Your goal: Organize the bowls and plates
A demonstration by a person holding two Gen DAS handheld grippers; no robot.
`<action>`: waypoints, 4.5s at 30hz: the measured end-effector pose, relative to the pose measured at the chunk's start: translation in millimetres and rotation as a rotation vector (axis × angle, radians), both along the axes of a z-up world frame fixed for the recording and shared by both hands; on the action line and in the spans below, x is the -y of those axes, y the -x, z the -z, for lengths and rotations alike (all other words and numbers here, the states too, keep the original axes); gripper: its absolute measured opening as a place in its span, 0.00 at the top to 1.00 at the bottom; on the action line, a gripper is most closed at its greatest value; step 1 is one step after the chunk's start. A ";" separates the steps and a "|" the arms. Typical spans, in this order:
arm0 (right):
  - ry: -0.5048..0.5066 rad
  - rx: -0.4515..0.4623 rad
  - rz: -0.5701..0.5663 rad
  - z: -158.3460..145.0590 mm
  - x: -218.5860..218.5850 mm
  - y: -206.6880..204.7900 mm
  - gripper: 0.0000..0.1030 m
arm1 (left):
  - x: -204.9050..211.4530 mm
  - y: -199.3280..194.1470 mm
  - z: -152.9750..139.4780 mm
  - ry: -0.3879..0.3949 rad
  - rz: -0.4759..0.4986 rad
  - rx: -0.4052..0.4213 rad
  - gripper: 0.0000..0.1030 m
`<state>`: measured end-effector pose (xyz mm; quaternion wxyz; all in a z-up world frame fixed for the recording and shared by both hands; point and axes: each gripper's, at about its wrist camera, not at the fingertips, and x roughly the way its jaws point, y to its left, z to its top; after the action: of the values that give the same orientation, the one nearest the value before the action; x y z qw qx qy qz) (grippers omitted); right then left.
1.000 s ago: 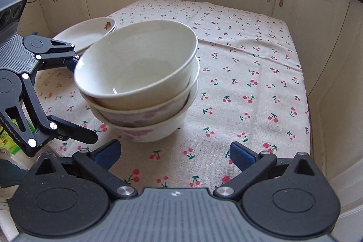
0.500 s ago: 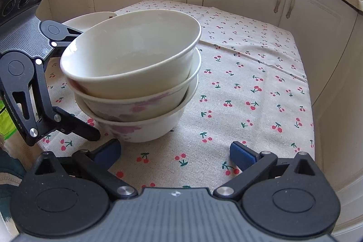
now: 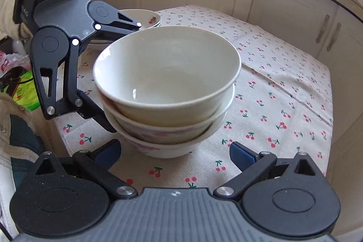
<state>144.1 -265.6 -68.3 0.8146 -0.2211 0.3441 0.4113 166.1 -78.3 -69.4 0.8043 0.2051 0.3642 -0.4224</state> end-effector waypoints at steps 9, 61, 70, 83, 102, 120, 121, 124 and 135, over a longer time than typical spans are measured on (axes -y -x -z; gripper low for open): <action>0.009 -0.063 -0.096 -11.8 -7.4 -13.9 0.07 | 5.1 -12.1 -5.8 0.020 0.120 -0.053 0.17; 0.099 0.040 -0.376 -71.2 -145.5 -37.4 0.13 | -113.7 13.7 -65.8 0.013 -0.063 0.099 0.22; 0.125 0.043 -0.492 -55.0 -220.5 -72.4 0.13 | -167.2 -1.8 -51.7 -0.018 -0.207 0.086 0.22; 0.131 -0.029 -0.501 -32.1 -252.9 -104.6 0.13 | -194.2 -14.2 -35.0 -0.032 -0.254 0.051 0.23; 0.078 -0.096 -0.430 -31.2 -246.1 -112.7 0.09 | -196.9 -2.9 -36.1 -0.024 -0.319 0.102 0.15; -0.063 0.081 0.391 -83.4 -146.3 -8.7 0.00 | -152.3 120.2 -93.8 0.199 -0.803 0.368 0.01; -0.080 0.086 0.418 -83.2 -142.5 -0.4 0.00 | -146.1 122.5 -94.6 0.186 -0.852 0.351 0.01; -0.115 0.111 0.500 -82.0 -133.6 26.6 0.00 | -134.1 130.1 -95.7 0.202 -0.976 0.289 0.01; -0.182 0.129 0.593 -81.8 -113.0 80.6 0.00 | -109.1 168.3 -102.2 0.229 -1.016 0.287 0.01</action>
<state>63.6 -152.7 13.5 0.9355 -0.0629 0.3032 0.1701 -2.2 30.8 32.8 0.9662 -0.0305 0.2556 0.0151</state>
